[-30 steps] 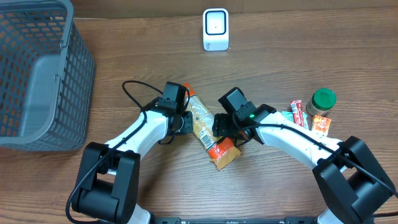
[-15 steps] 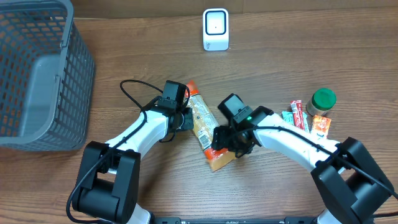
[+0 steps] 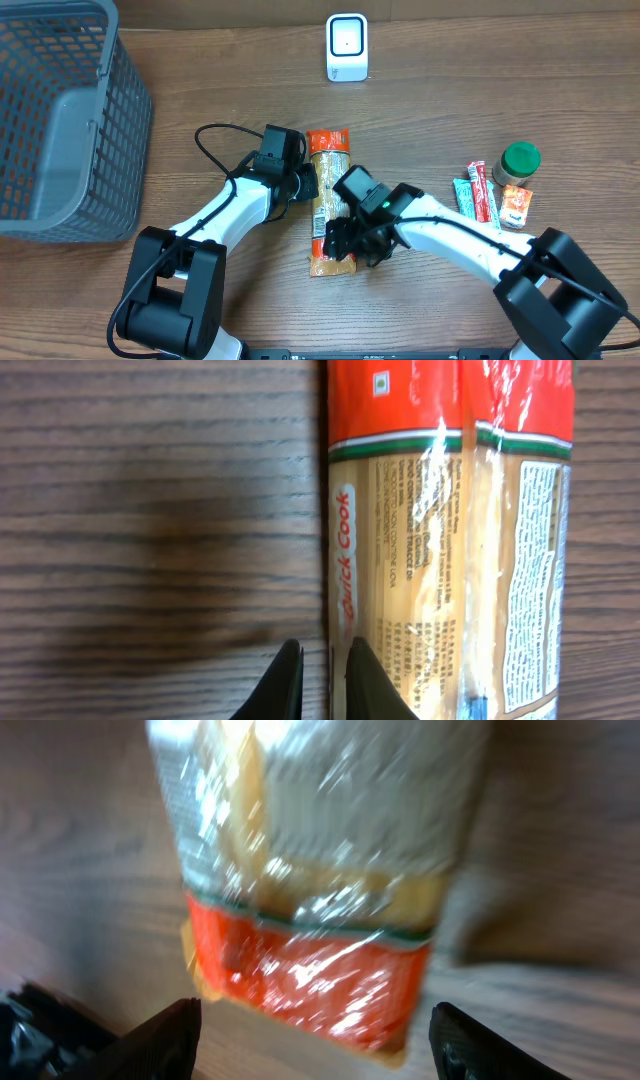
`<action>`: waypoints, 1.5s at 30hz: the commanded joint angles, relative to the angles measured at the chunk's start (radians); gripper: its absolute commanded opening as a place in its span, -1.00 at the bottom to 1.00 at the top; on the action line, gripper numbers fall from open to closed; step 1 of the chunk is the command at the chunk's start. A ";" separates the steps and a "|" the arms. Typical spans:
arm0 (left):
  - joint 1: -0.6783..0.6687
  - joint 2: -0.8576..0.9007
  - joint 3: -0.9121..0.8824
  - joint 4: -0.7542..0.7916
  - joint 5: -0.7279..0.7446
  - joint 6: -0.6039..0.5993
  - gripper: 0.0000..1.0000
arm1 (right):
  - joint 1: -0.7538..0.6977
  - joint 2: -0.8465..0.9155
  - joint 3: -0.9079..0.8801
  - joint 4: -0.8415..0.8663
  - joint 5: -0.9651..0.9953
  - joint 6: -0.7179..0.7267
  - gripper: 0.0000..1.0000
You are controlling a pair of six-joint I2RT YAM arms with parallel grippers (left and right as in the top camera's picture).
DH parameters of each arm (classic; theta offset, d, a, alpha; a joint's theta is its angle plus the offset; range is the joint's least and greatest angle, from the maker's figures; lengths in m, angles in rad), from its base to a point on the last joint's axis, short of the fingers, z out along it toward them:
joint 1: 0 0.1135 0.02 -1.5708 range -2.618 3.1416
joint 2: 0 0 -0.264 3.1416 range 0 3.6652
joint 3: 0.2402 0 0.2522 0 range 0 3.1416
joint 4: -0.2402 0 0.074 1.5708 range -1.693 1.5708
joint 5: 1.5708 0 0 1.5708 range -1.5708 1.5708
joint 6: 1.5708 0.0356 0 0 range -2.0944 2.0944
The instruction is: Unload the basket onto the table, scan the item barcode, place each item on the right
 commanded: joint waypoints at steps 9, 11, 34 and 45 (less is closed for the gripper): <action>-0.029 0.031 0.002 -0.047 -0.008 -0.076 -0.88 | -0.161 0.002 -0.008 0.062 0.070 -0.033 0.55; -0.030 0.032 0.002 -0.054 -0.021 -0.112 -0.89 | -0.166 0.002 -0.008 0.082 0.095 -0.033 0.56; -0.065 0.041 0.069 -0.082 0.047 -0.121 -0.87 | -0.166 0.002 -0.007 0.097 0.111 -0.086 0.55; 0.087 0.007 0.328 -0.418 -0.024 0.048 -0.83 | -0.168 0.002 0.200 -0.094 0.220 -0.303 0.57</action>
